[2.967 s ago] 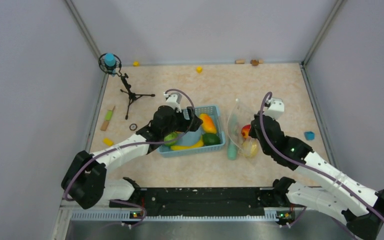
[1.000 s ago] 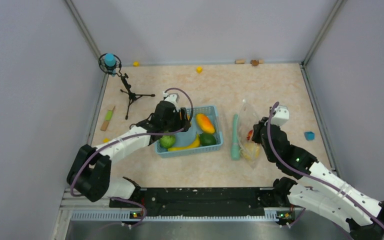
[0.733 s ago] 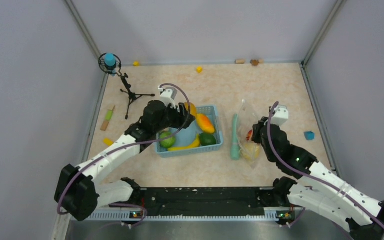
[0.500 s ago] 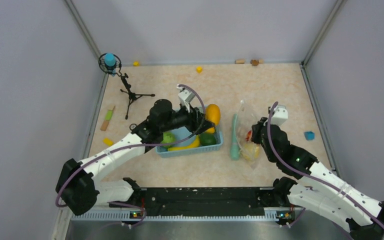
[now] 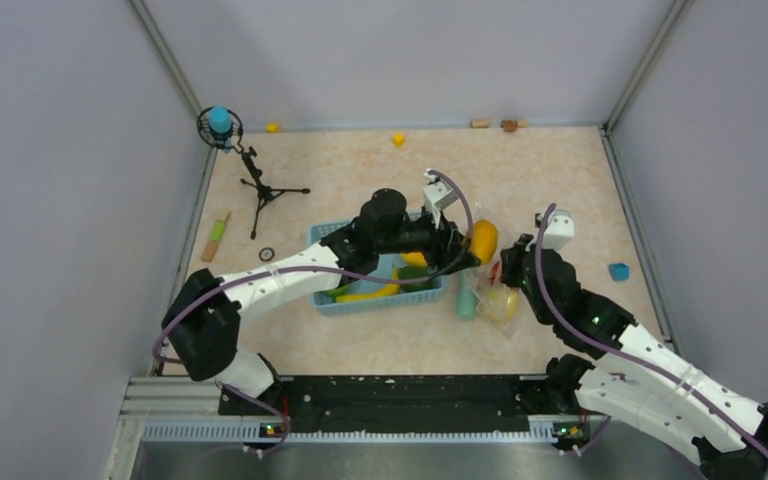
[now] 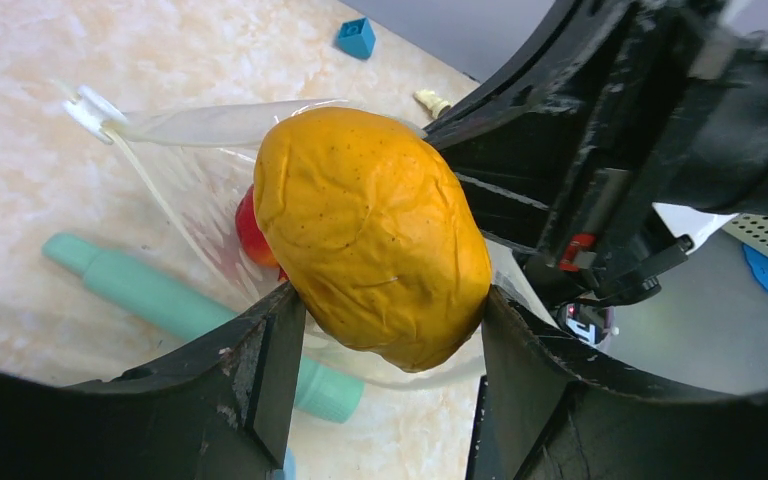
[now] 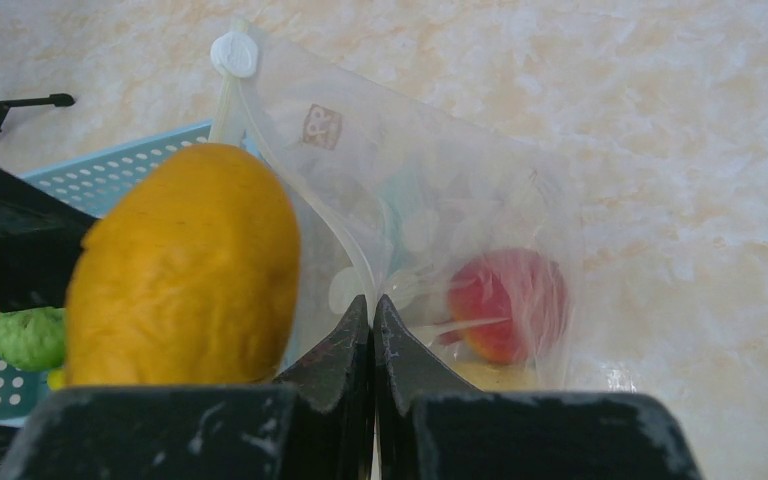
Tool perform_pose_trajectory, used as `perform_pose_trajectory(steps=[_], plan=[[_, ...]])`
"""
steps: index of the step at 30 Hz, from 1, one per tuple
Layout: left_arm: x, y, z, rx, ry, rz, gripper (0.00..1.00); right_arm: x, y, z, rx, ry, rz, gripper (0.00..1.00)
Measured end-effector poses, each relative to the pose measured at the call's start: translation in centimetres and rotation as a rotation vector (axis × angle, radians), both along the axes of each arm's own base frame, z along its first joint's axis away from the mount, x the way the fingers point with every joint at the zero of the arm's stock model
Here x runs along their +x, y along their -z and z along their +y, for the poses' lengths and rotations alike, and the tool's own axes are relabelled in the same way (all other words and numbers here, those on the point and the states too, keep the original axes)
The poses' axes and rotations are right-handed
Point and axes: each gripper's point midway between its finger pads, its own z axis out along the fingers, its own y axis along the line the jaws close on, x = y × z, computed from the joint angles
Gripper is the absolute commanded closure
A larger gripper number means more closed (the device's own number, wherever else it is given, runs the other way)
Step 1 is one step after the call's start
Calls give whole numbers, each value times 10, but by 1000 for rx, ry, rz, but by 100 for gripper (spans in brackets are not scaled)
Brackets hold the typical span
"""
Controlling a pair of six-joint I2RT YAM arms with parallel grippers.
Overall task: Place the food in the zip-top bag and seal the zipper
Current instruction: Place the fake fruit in the zipper food storage bag, then pick up the fake fruit from the bin.
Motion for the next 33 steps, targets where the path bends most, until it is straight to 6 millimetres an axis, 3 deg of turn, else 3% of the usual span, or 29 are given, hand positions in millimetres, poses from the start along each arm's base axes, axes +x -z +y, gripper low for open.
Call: perform_pose_trajectory(steps=[5, 12, 17, 33], plan=[[4, 22, -10, 42, 0, 33, 71, -2, -5, -1, 16, -3, -15, 100], [7, 30, -11, 77, -49, 35, 24, -4, -8, -4, 34, 1, -33, 100], [1, 36, -11, 100, -40, 45, 3, -4, -7, -4, 33, 1, -33, 100], [-10, 41, -3, 114, -27, 55, 3, -2, -3, -5, 21, 12, -29, 100]])
